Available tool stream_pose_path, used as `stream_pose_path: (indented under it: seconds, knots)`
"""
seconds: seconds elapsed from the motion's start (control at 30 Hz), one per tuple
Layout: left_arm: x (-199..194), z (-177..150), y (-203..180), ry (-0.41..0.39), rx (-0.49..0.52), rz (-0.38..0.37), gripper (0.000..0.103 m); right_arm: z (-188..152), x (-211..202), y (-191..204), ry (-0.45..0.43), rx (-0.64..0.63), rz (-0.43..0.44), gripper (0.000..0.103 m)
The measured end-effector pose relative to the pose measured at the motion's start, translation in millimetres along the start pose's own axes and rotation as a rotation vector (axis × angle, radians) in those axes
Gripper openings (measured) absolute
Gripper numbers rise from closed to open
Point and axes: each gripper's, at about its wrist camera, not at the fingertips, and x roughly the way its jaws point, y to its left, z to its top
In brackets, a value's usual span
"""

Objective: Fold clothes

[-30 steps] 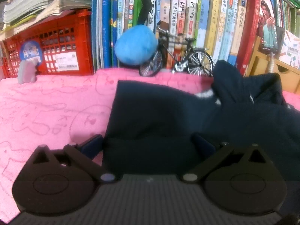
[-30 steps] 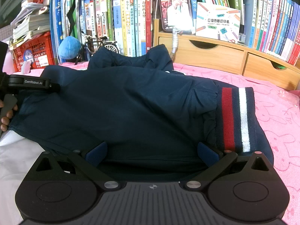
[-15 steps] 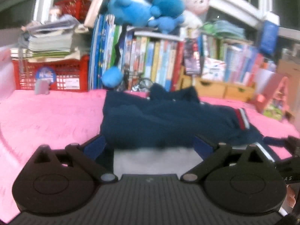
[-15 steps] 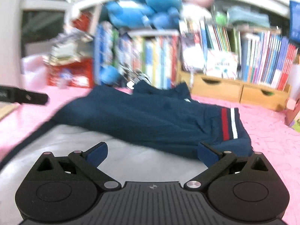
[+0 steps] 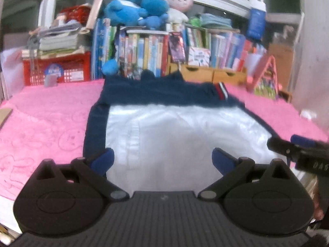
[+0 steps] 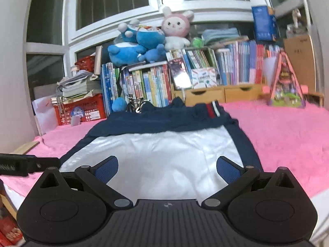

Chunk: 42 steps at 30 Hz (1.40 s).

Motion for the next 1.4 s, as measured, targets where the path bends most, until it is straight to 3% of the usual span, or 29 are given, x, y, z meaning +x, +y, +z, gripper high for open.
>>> stream_pose_path:
  seconds: [0.17,0.4,0.57,0.97,1.17,1.4]
  knots:
    - [6.3,-8.8,-3.9,0.050,0.032,0.018,0.102,-8.3,10.6,7.0,0.083,-0.036,-0.017,0.103]
    - [22.3,-22.0,6.5,0.146,-0.024,0.024,0.102,-26.3,24.4,20.0,0.176,-0.104,-0.016,0.103]
    - [25.9,-25.6,11.8,0.193,-0.063,0.026,0.102,-28.3,31.2,19.3,0.227,-0.085,-0.020,0.103]
    - [25.1,-28.6,18.2,0.216,-0.091,0.047,0.102,-25.7,28.5,23.3,0.242,-0.107,-0.036,0.103]
    - [31.1,-31.6,3.7,0.204,0.018,0.106,0.103,-36.1,36.5,28.7,0.249,-0.172,-0.060,0.103]
    - [30.3,-32.4,6.3,0.207,0.019,0.101,0.103,-36.8,35.9,28.0,0.249,-0.172,-0.058,0.103]
